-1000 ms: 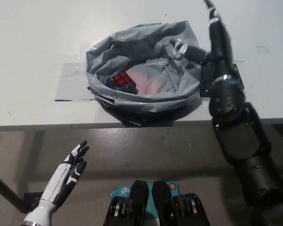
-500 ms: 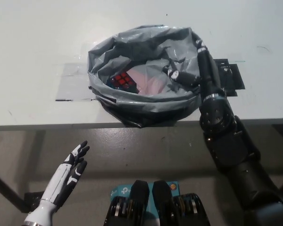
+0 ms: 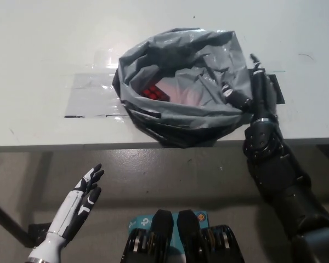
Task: Use the right hand to pick up a rubix's cube and place it into a plastic bag and lift the bag
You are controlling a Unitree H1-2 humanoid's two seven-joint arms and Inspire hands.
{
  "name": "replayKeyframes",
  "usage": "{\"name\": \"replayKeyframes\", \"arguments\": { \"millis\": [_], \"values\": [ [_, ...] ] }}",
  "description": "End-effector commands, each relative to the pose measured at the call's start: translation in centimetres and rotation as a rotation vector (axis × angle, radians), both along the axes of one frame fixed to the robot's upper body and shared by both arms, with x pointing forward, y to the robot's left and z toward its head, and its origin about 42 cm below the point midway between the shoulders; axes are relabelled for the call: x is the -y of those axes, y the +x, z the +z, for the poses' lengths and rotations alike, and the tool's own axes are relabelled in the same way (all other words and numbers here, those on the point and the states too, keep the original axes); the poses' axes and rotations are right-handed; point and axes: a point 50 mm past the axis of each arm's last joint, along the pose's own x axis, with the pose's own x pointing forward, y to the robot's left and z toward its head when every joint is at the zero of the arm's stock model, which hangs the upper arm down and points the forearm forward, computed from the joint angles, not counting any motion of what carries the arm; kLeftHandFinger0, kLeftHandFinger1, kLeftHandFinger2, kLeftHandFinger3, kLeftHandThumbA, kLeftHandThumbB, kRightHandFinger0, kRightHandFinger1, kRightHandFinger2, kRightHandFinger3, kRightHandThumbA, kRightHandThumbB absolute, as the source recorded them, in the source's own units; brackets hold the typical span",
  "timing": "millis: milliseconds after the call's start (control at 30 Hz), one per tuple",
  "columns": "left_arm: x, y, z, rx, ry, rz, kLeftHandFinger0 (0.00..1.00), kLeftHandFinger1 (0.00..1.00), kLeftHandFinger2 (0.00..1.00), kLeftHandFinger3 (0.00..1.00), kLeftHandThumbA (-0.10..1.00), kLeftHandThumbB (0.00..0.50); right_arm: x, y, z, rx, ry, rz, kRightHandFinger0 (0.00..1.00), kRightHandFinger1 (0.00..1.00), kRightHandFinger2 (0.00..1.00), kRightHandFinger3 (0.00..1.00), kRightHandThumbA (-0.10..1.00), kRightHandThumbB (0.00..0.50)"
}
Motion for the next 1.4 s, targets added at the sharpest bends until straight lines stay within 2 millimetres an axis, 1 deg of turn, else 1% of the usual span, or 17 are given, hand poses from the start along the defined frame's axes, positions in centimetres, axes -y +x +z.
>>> {"name": "replayKeyframes", "arguments": {
  "millis": [0, 67, 167, 200, 300, 500, 633, 767, 800, 833, 933, 967, 1033, 1133, 1200, 1300, 1367],
  "values": [
    [-0.4, 0.4, 0.9, 0.048, 0.007, -0.004, 1.00, 1.00, 1.00, 1.00, 1.00, 0.146, -0.5, 0.9, 6.1, 0.276, 0.210, -0.092, 0.01, 0.12, 0.33, 0.58, 0.17, 0.245],
    [-0.4, 0.5, 1.0, 0.051, 0.006, -0.005, 1.00, 1.00, 1.00, 1.00, 1.00, 0.143, -0.6, 0.7, 7.0, 0.314, 0.252, -0.084, 0.01, 0.18, 0.41, 0.51, 0.14, 0.247],
    [-0.4, 0.6, 1.0, 0.057, 0.013, -0.005, 1.00, 1.00, 1.00, 1.00, 1.00, 0.137, -1.0, 0.3, 8.6, 0.370, 0.308, -0.054, 0.00, 0.23, 0.51, 0.49, 0.12, 0.232],
    [-0.4, 0.6, 1.0, 0.052, 0.011, -0.005, 1.00, 1.00, 1.00, 1.00, 1.00, 0.148, -1.2, -0.1, 9.6, 0.395, 0.321, -0.039, 0.00, 0.20, 0.49, 0.45, 0.11, 0.228],
    [-0.4, 0.7, 1.1, 0.050, 0.003, -0.007, 1.00, 1.00, 1.00, 1.00, 1.00, 0.135, -1.6, -0.6, 11.0, 0.427, 0.345, -0.014, 0.00, 0.21, 0.48, 0.38, 0.11, 0.214],
    [-0.5, 0.9, 1.2, 0.056, 0.015, -0.003, 1.00, 1.00, 1.00, 1.00, 1.00, 0.128, -2.7, -1.9, 14.3, 0.472, 0.392, 0.064, 0.00, 0.21, 0.50, 0.32, 0.18, 0.174],
    [-0.5, 0.9, 1.2, 0.058, 0.009, 0.002, 1.00, 1.00, 1.00, 1.00, 1.00, 0.124, -3.8, -2.6, 17.8, 0.515, 0.416, 0.134, 0.00, 0.25, 0.53, 0.17, 0.17, 0.161],
    [-0.3, 0.9, 1.2, 0.059, 0.006, 0.006, 1.00, 1.00, 1.00, 1.00, 1.00, 0.120, -5.1, -2.9, 22.3, 0.547, 0.479, 0.219, 0.00, 0.21, 0.53, 0.16, 0.15, 0.129],
    [-0.3, 0.9, 1.2, 0.060, 0.009, 0.006, 1.00, 1.00, 1.00, 1.00, 1.00, 0.113, -5.5, -2.9, 23.7, 0.543, 0.527, 0.246, 0.00, 0.21, 0.55, 0.16, 0.10, 0.128],
    [-0.3, 0.9, 1.2, 0.061, 0.013, 0.007, 1.00, 1.00, 1.00, 1.00, 1.00, 0.111, -5.7, -2.9, 24.6, 0.538, 0.559, 0.265, 0.00, 0.24, 0.58, 0.19, 0.09, 0.127],
    [-0.2, 0.9, 1.2, 0.063, 0.009, 0.006, 1.00, 1.00, 1.00, 1.00, 1.00, 0.102, -6.8, -2.7, 29.4, 0.545, 0.716, 0.379, 0.00, 0.27, 0.67, 0.33, -0.09, 0.117],
    [-0.2, 0.9, 1.2, 0.068, 0.006, 0.004, 1.00, 1.00, 1.00, 1.00, 1.00, 0.090, -7.4, -2.5, 32.3, 0.525, 0.871, 0.437, 0.00, 0.26, 0.64, 0.44, -0.10, 0.116],
    [-0.2, 0.9, 1.2, 0.069, 0.003, 0.005, 1.00, 1.00, 1.00, 1.00, 1.00, 0.088, -7.9, -2.3, 36.0, 0.497, 1.051, 0.502, 0.00, 0.23, 0.63, 0.47, -0.10, 0.117],
    [-0.1, 0.9, 1.2, 0.069, 0.003, 0.008, 1.00, 1.00, 1.00, 1.00, 1.00, 0.089, -7.9, -2.2, 38.3, 0.485, 1.131, 0.529, 0.00, 0.23, 0.68, 0.53, -0.10, 0.120],
    [0.0, 0.9, 1.2, 0.072, 0.006, 0.010, 1.00, 1.00, 1.00, 1.00, 1.00, 0.091, -7.6, -2.0, 41.7, 0.489, 1.258, 0.584, 0.00, 0.22, 0.70, 0.80, -0.10, 0.084],
    [0.0, 1.0, 1.3, 0.077, 0.009, 0.012, 1.00, 1.00, 1.00, 1.00, 1.00, 0.099, -7.1, -2.1, 45.2, 0.494, 1.356, 0.603, 0.00, 0.21, 0.68, 0.91, -0.10, 0.093],
    [-0.1, 1.1, 1.4, 0.076, 0.007, 0.012, 1.00, 1.00, 1.00, 1.00, 1.00, 0.096, -6.9, -2.4, 46.9, 0.508, 1.375, 0.617, 0.00, 0.19, 0.68, 1.00, -0.10, 0.065]
  ]
}}
